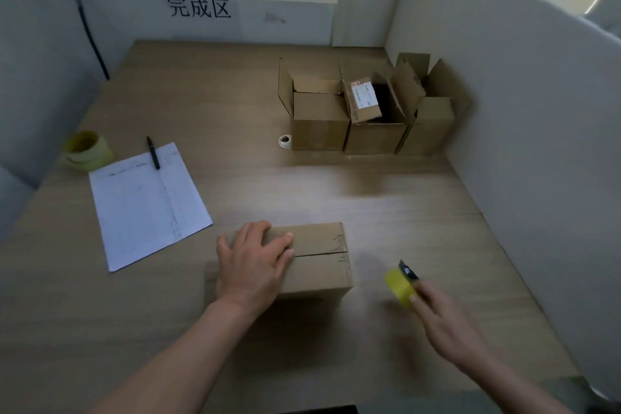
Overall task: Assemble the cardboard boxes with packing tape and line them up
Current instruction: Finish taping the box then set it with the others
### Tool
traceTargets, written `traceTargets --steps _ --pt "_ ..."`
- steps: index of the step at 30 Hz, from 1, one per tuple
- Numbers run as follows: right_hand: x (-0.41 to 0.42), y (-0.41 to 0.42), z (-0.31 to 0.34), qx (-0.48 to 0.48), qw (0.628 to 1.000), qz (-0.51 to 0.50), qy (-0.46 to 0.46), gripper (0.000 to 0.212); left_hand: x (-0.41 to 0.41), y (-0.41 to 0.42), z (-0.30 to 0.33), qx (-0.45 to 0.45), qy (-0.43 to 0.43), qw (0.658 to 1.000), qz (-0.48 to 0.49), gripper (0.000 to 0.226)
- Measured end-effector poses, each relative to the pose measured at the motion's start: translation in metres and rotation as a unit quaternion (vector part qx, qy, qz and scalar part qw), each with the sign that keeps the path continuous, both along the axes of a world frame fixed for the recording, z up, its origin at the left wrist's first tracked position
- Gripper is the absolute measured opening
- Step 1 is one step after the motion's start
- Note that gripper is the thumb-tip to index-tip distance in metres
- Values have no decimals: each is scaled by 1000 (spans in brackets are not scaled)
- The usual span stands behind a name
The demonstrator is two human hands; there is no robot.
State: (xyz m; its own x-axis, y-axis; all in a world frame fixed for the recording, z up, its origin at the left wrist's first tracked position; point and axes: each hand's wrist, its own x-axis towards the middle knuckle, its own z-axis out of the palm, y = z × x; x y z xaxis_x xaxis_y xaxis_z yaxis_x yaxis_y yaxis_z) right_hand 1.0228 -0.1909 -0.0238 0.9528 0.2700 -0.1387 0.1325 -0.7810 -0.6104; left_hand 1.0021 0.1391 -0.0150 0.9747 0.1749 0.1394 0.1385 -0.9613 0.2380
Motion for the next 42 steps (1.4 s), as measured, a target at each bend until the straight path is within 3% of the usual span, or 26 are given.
traceTargets --steps 3,6,12,15,17,19,21,26,33,38,42 --pt "22 48 59 311 945 -99 15 23 -1 -1 2 -3 -15 1000 -6 37" --pt "31 106 83 404 914 -2 48 22 -2 0 1 -15 -37 999 -12 33" --pt "38 144 56 373 919 84 93 36 -1 4 -1 -78 -61 995 5 29" --pt "45 142 54 369 922 94 73 36 7 7 4 -165 -107 980 1 37" --pt "46 145 54 359 926 98 60 31 16 9 23 -287 -101 952 8 36" --pt "47 147 55 354 928 103 54 26 29 8 44 -435 -15 900 -7 32" --pt "47 147 56 356 927 106 53 23 42 10 56 -517 61 853 -29 31" --pt "46 147 55 367 924 90 52 22 59 13 56 -456 85 877 -128 27" --pt "48 145 56 354 927 107 66 23 63 20 65 -506 114 843 -140 14" --pt "49 146 60 354 924 123 77 21 63 16 70 -512 116 842 -123 4" --pt "52 147 60 369 915 118 114 24 51 5 63 -384 -44 916 -105 7"
